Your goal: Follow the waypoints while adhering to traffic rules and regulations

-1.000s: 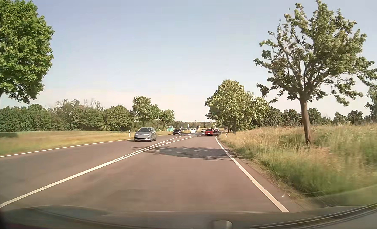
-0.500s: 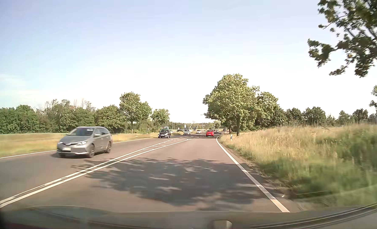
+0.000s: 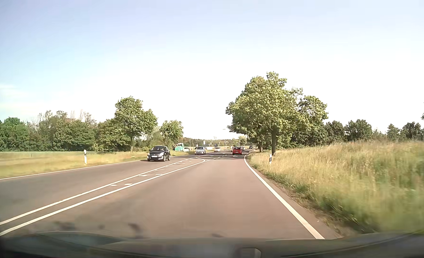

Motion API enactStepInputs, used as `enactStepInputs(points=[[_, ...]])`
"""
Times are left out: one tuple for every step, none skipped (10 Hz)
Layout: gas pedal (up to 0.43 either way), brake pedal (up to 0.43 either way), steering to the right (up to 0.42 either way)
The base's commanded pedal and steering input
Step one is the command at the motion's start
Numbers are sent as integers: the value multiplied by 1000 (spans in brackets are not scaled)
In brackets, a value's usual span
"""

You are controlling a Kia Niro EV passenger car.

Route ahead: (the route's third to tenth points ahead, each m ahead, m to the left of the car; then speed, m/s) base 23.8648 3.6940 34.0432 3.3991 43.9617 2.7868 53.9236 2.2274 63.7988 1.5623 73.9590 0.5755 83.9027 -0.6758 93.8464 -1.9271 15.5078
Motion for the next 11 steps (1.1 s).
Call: enactStepInputs(points=[[8, 30, 5], [8, 30, 5], [8, 30, 5], [8, 30, 6], [8, 30, 7], [8, 30, 7], [8, 30, 7], [8, 30, 7], [8, 30, 7], [8, 30, 7], [8, 30, 7]])
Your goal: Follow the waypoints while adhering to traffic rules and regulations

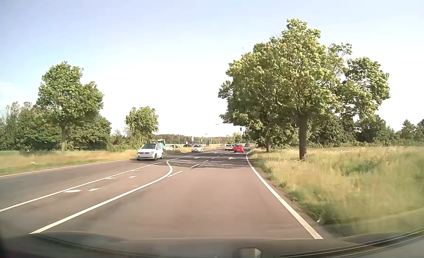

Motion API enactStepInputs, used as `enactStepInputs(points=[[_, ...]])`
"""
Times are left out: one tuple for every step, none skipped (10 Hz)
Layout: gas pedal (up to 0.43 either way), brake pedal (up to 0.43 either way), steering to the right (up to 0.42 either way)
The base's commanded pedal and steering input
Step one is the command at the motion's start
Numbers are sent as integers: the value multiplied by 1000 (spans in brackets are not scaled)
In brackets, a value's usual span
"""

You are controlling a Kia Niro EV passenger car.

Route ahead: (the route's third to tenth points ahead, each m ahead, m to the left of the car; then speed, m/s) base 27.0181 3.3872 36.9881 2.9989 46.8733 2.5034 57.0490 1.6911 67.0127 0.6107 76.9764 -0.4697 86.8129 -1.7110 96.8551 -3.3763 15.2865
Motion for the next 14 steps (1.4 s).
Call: enactStepInputs(points=[[8, 30, 7], [20, 30, 7], [20, 30, 8], [28, 30, 8], [28, 30, 8], [28, 30, 8], [28, 30, 8], [28, 30, 8], [28, 30, 8], [28, 30, 8], [28, 30, 8], [28, 30, 8], [28, 30, 8], [28, 30, 8]])
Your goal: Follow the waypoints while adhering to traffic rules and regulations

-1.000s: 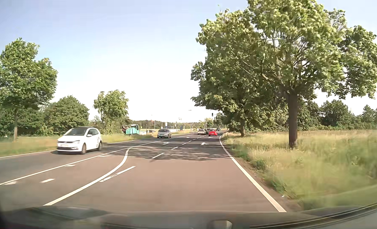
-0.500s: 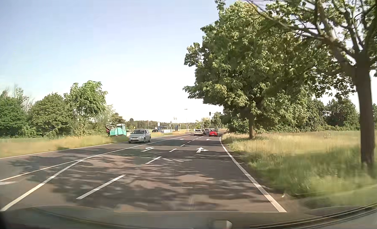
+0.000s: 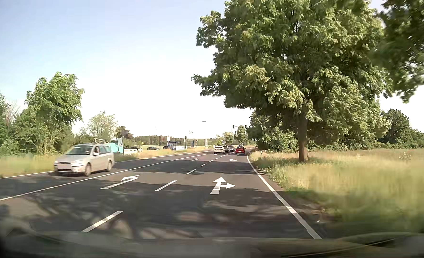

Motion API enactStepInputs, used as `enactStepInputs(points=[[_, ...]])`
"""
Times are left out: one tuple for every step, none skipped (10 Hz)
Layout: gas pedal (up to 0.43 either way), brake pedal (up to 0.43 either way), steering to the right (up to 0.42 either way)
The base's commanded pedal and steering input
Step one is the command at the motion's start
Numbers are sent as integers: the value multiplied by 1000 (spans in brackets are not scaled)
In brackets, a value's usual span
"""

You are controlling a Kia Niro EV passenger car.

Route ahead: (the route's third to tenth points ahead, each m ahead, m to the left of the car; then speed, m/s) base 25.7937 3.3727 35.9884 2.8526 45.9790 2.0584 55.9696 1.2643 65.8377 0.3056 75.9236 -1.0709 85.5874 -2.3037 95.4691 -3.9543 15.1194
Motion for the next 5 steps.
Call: enactStepInputs(points=[[28, 30, 8], [28, 30, 8], [28, 30, 9], [39, 30, 9], [39, 30, 9]])
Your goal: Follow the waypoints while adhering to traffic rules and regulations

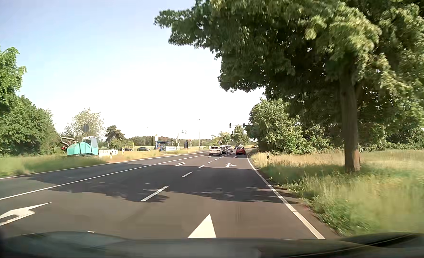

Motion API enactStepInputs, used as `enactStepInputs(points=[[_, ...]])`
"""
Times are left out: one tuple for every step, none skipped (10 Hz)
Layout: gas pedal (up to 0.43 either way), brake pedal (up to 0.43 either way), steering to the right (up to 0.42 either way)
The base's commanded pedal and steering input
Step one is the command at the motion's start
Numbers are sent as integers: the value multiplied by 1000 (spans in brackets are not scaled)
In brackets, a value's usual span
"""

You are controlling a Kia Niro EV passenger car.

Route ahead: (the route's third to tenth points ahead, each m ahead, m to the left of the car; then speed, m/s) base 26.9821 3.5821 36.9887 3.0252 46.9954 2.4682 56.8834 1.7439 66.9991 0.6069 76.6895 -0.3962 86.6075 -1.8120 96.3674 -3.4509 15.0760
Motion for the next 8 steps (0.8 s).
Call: enactStepInputs(points=[[39, 30, 9], [39, 30, 9], [39, 30, 9], [39, 30, 9], [39, 30, 9], [39, 30, 9], [39, 24, 9], [39, 30, 9]])
